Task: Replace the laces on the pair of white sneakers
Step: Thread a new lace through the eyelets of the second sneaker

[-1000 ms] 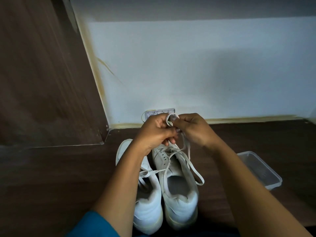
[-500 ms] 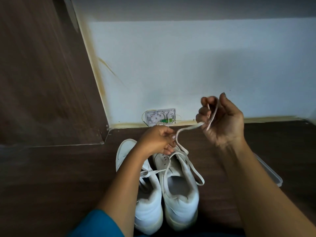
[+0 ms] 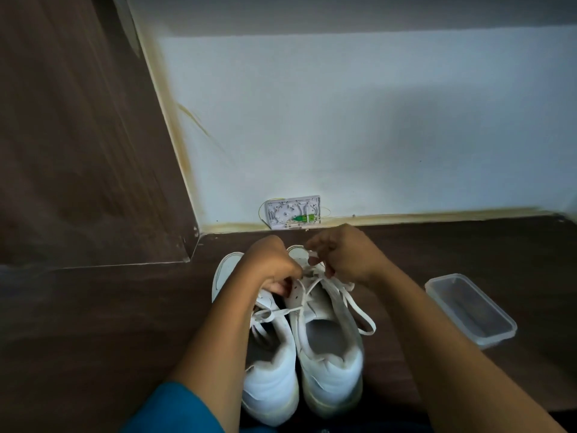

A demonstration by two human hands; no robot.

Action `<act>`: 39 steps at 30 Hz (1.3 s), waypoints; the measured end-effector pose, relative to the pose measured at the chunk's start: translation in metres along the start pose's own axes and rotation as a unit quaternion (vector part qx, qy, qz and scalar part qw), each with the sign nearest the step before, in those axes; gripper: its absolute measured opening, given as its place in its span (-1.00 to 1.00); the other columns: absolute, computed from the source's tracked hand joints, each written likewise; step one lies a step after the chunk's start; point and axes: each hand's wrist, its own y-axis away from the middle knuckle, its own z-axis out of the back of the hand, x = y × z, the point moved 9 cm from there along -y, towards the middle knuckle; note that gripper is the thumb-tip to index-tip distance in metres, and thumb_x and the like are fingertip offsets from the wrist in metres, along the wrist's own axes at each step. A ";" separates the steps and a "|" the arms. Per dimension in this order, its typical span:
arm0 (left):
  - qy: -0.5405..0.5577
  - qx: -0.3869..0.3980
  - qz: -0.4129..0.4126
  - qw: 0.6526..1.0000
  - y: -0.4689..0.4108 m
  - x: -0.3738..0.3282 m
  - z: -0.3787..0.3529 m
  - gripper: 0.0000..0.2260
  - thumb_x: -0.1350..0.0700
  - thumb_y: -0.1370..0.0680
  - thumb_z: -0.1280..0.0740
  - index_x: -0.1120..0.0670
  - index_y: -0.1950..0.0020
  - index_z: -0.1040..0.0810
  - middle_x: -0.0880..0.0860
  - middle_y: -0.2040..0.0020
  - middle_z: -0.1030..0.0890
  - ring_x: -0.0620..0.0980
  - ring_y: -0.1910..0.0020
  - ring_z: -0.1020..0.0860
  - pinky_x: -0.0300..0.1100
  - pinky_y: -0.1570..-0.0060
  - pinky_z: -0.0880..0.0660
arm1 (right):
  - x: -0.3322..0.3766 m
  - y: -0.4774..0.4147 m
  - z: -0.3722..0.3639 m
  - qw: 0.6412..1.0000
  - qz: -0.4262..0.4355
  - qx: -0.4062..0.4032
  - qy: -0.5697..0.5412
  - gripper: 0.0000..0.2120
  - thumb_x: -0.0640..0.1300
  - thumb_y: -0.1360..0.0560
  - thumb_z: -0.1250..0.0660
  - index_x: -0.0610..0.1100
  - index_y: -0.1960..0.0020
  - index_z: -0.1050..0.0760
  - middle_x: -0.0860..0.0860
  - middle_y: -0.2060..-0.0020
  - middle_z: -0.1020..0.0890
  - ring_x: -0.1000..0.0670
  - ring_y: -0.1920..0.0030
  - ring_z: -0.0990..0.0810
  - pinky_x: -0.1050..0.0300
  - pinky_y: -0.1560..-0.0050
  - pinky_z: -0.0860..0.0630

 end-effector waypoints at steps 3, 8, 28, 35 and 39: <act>0.016 -0.022 -0.003 1.000 -0.001 0.004 0.006 -0.87 0.36 -0.42 -0.39 0.28 0.04 -0.59 0.22 0.15 -0.57 0.02 0.40 -0.54 -0.23 0.48 -0.56 | -0.001 -0.005 -0.010 0.997 0.016 0.011 0.071 -0.66 -0.42 -0.42 -0.23 -0.20 -0.08 -0.64 -0.04 0.04 -0.68 0.10 0.11 -0.61 0.26 0.11 -0.49; 0.044 -0.011 0.001 0.999 -0.005 0.009 0.005 -0.85 0.43 -0.42 -0.34 0.19 0.19 -0.57 0.21 0.14 -0.61 0.16 0.16 -0.65 -0.12 0.28 -0.60 | -0.007 -0.006 -0.019 0.996 0.006 0.023 0.082 -0.91 -0.10 -0.37 -0.48 -0.11 0.27 -0.65 0.05 0.33 -0.64 0.18 0.33 -0.51 0.37 0.36 -0.36; 0.072 -0.033 -0.006 0.997 -0.002 0.008 0.010 -0.77 0.47 -0.42 -0.30 0.14 0.25 -0.50 0.14 0.21 -0.53 0.09 0.25 -0.55 -0.11 0.28 -0.58 | -0.016 -0.012 -0.033 0.997 -0.015 0.007 0.072 -0.81 -0.18 -0.43 -0.35 -0.29 0.09 -0.65 -0.18 0.12 -0.67 -0.09 0.05 -0.62 0.11 0.05 -0.50; 0.081 -0.021 -0.001 0.996 -0.003 0.010 0.008 -0.78 0.46 -0.43 -0.31 0.15 0.26 -0.49 0.14 0.22 -0.54 0.02 0.33 -0.55 -0.21 0.45 -0.56 | -0.011 -0.008 -0.027 0.992 0.003 -0.012 0.128 -0.87 -0.12 -0.41 -0.43 -0.19 0.13 -0.67 -0.11 0.16 -0.67 0.06 0.19 -0.52 0.25 0.32 -0.34; 0.080 -0.022 -0.001 0.997 -0.004 0.009 0.008 -0.79 0.46 -0.44 -0.30 0.16 0.26 -0.50 0.16 0.24 -0.54 0.07 0.34 -0.57 -0.20 0.45 -0.58 | 0.004 -0.006 -0.037 0.972 0.065 0.020 0.223 -0.89 -0.20 -0.45 -0.32 -0.22 0.19 -0.58 -0.06 0.30 -0.60 -0.06 0.17 -0.53 0.27 0.31 -0.29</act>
